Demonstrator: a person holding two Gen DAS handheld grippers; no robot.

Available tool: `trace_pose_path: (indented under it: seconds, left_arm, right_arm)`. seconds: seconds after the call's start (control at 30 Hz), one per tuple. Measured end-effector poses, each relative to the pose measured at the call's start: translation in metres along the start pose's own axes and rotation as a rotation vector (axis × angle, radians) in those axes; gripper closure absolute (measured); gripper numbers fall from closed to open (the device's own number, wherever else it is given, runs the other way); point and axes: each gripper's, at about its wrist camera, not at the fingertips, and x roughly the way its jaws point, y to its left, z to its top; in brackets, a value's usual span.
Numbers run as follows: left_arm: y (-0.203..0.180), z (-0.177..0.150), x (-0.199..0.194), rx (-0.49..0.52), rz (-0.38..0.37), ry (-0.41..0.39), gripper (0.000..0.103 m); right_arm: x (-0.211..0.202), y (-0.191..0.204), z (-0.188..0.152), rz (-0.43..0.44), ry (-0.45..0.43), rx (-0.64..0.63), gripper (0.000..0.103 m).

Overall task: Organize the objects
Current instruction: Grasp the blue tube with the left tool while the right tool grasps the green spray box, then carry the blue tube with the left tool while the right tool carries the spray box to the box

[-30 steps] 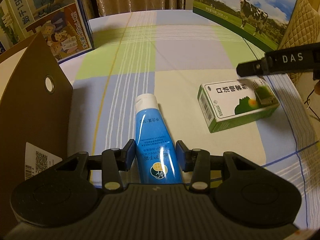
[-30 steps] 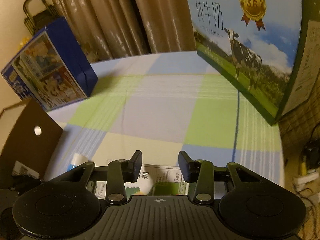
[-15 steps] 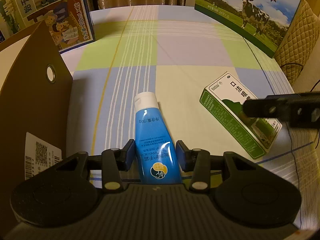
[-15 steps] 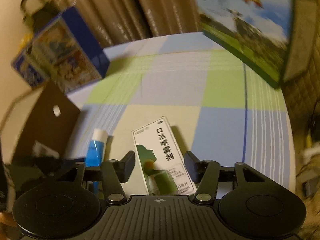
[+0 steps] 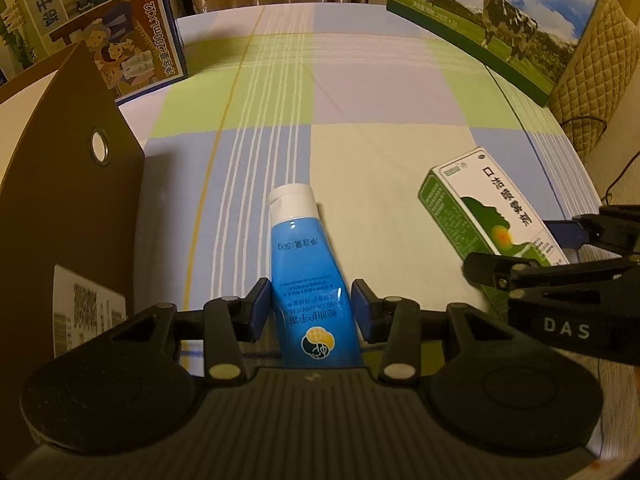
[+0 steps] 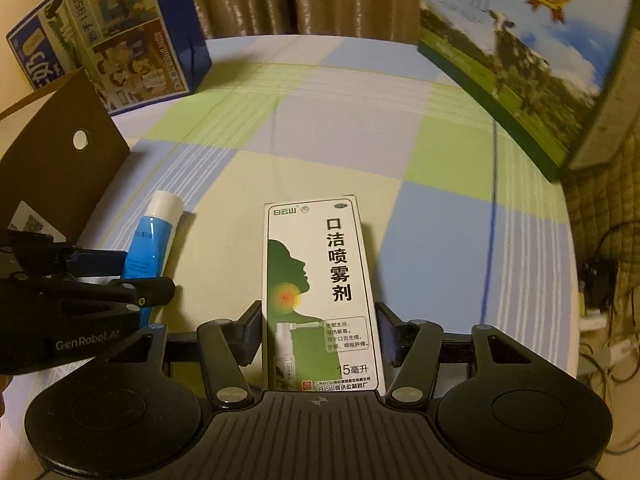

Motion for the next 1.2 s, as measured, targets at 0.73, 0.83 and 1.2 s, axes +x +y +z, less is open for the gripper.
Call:
trace_pose_path:
  seconds: [0.73, 0.83, 1.2]
  left_arm:
    - [0.021, -0.144, -0.091, 0.124, -0.025, 0.082, 0.065]
    - [0.031, -0.164, -0.104, 0.124, -0.016, 0.093, 0.065]
    - [0.056, -0.190, -0.118, -0.004, -0.016, 0.116, 0.059]
  right_arm:
    - [-0.080, 0.073, -0.130, 0.096, 0.069, -0.041, 0.050]
    - [-0.088, 0.089, -0.146, 0.119, 0.079, -0.077, 0.050]
    - [-0.093, 0.120, -0.165, 0.103, 0.084, -0.146, 0.049]
